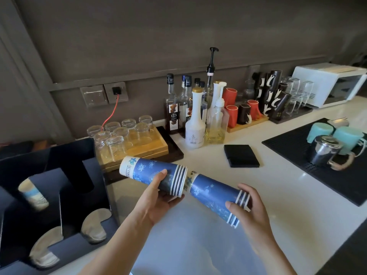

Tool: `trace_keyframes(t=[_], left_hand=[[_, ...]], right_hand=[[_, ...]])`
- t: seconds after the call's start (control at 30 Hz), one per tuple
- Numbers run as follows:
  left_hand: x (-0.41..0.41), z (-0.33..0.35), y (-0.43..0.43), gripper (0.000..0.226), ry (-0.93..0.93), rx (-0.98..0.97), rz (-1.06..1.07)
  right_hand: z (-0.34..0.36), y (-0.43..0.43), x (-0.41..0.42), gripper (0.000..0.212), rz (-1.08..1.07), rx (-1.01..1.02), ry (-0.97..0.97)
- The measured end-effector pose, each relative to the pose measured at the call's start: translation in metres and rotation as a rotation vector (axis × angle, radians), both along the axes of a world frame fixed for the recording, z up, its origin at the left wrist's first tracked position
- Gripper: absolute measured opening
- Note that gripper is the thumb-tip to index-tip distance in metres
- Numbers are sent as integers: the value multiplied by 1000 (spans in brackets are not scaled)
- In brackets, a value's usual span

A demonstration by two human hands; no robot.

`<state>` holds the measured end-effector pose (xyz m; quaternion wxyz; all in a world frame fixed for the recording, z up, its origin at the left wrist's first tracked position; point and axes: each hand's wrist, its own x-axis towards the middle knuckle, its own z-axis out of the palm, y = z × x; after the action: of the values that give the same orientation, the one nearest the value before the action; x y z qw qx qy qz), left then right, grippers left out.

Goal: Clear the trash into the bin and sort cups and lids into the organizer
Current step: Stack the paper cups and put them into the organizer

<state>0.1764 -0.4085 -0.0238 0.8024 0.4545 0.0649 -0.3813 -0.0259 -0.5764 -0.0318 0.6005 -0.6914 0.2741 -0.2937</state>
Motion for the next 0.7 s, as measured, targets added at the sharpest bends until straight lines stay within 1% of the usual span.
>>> trace_keyframes(t=[0.13,0.17,0.33,0.53,0.6,0.7], left_hand=[[-10,6,3,65,-33,-4,-8],[-14,8,2,66,-28,-10,-31],[-44,11,-5,70,25,-47,-131],[-56,10,2,69,56,-104,-87],[-59,9,1,71,54,-110,-86],[-62,11,0,66,39,-168,-88]], right_hand=[[16,3,5,67,77,-103,12],[18,6,9,69,92,-102,-2],[17,31,31,76,134,95,-96],[18,42,34,68,152,150,-99],[18,43,34,73,178,175,-107],[18,39,34,87,237,197,-112]])
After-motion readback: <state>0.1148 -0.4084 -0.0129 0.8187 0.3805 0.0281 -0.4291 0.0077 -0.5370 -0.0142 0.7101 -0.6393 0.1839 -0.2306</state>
